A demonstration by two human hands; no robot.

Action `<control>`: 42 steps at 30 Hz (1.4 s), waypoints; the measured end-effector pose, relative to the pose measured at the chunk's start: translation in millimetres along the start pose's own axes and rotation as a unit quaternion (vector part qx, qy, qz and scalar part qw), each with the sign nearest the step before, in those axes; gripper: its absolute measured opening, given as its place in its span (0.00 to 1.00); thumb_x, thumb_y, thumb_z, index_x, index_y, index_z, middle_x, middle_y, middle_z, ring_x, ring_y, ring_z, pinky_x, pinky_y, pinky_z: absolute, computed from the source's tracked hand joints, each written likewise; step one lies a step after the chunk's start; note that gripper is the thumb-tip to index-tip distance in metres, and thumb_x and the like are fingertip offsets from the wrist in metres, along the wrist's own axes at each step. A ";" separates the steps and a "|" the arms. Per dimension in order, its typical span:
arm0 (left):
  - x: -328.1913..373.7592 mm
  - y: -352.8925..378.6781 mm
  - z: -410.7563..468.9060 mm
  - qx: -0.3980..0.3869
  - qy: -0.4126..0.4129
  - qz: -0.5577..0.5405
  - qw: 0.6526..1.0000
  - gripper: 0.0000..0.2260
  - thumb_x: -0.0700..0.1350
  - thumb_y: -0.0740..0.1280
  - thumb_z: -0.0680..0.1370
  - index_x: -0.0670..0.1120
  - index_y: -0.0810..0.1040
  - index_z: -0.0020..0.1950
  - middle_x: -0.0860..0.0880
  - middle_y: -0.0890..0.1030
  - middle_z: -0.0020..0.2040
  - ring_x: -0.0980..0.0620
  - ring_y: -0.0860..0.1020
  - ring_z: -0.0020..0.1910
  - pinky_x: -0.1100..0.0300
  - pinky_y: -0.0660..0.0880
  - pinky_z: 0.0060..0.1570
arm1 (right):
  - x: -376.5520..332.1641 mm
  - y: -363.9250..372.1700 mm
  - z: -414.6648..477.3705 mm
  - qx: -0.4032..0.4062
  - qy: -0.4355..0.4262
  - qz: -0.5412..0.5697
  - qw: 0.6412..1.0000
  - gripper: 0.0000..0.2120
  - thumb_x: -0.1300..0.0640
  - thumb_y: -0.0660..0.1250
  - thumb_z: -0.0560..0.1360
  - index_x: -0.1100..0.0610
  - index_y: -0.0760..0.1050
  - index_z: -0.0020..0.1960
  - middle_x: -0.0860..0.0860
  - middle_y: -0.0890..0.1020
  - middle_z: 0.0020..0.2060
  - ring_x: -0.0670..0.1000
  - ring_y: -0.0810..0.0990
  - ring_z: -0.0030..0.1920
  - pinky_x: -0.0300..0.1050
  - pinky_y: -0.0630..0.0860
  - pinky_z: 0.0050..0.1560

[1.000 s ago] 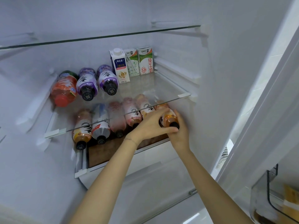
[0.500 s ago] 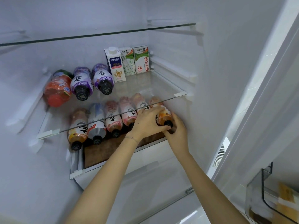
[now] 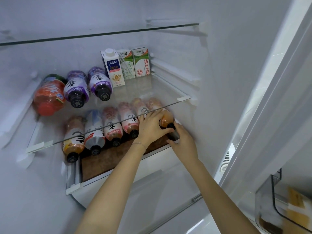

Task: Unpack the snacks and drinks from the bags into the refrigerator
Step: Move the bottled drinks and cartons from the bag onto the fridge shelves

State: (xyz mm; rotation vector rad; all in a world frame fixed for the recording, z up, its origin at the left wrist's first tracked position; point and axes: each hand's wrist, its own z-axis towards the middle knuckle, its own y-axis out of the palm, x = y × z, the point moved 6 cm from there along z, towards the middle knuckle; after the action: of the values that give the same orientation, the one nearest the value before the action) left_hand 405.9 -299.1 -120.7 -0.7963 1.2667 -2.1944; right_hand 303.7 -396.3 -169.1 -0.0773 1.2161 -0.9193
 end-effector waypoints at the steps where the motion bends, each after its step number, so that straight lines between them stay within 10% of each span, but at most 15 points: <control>1: -0.8 1.5 0.0 -0.002 -0.003 -0.001 1.000 0.35 0.67 0.68 0.71 0.56 0.65 0.74 0.55 0.64 0.76 0.49 0.60 0.75 0.48 0.49 0.72 | -0.9 1.2 -0.9 -0.006 -0.008 -0.013 1.000 0.39 0.60 0.74 0.71 0.49 0.60 0.76 0.45 0.71 0.70 0.46 0.70 0.68 0.47 0.72 0.66; 29: -34.7 -37.7 -131.6 0.078 0.004 0.137 0.987 0.37 0.71 0.56 0.73 0.53 0.65 0.76 0.46 0.62 0.77 0.41 0.54 0.78 0.37 0.47 0.74 | -30.9 -6.6 -70.2 -0.041 -0.033 -0.285 0.957 0.38 0.38 0.69 0.71 0.53 0.63 0.75 0.55 0.70 0.72 0.59 0.68 0.71 0.59 0.72 0.62; 42: 16.1 -52.0 -207.4 0.071 -0.101 0.158 0.980 0.37 0.71 0.54 0.72 0.54 0.62 0.77 0.44 0.58 0.79 0.40 0.51 0.78 0.35 0.45 0.73 | -45.8 -38.6 -132.3 -0.137 -0.091 -0.280 0.946 0.40 0.37 0.64 0.74 0.46 0.49 0.79 0.53 0.53 0.78 0.57 0.48 0.78 0.59 0.50 0.75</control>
State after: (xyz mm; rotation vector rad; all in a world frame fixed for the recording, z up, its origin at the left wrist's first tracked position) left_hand 245.4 -161.0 -154.3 -0.6878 1.0438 -1.8751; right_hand 170.6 -338.1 -166.1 -0.7484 1.1581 -1.1930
